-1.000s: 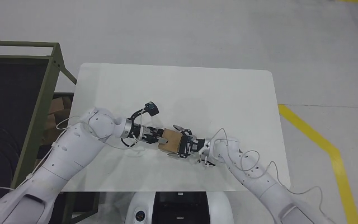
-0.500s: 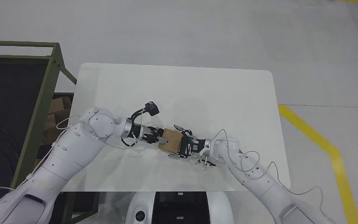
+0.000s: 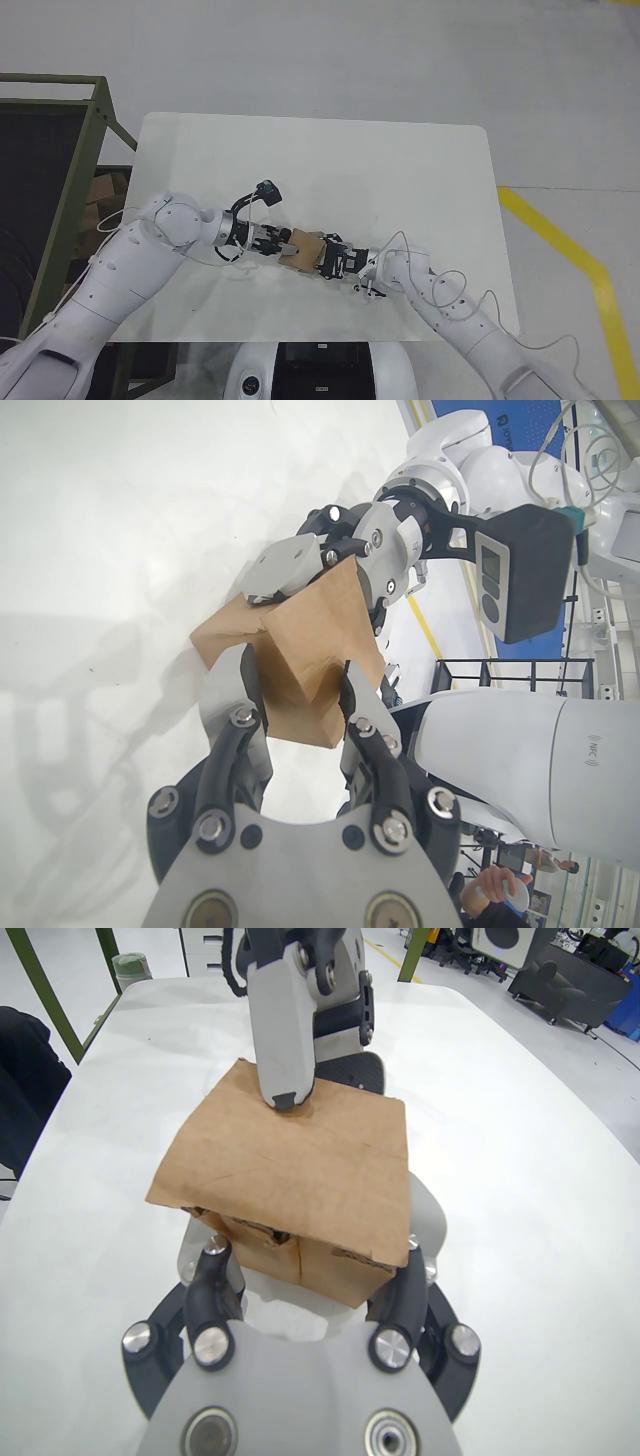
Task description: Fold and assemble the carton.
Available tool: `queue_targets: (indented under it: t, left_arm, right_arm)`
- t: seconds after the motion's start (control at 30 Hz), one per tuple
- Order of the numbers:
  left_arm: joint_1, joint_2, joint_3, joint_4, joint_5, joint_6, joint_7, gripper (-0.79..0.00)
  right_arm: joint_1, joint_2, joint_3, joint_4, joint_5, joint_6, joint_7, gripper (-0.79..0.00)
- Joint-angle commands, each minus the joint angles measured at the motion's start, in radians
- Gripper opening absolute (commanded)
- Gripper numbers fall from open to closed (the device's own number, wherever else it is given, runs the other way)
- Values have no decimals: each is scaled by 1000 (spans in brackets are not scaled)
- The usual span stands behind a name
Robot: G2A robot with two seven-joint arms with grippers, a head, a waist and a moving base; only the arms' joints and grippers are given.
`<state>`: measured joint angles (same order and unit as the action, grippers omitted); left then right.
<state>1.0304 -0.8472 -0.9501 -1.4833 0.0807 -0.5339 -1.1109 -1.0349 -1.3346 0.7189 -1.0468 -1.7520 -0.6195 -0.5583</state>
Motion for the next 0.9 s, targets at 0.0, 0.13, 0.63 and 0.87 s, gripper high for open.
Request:
queue_targets:
  t: [0.0,0.13,0.63,0.87]
  left_arm:
    - [0,0,0,0,-1,1,-2,-465]
    - [0,0,-2,0,0,-1,-1,-465]
    - [51,27,-96,-35,-9,-20,22,-462]
    - [122,54,-196,-51,-28,-66,58,-456]
  right_arm:
    - [-1,1,1,-2,0,1,1,-339]
    - [-4,4,3,-8,0,3,1,-394]
    - [-36,27,37,-63,-11,17,14,-529]
    - [-104,61,112,-203,-8,27,74,-785]
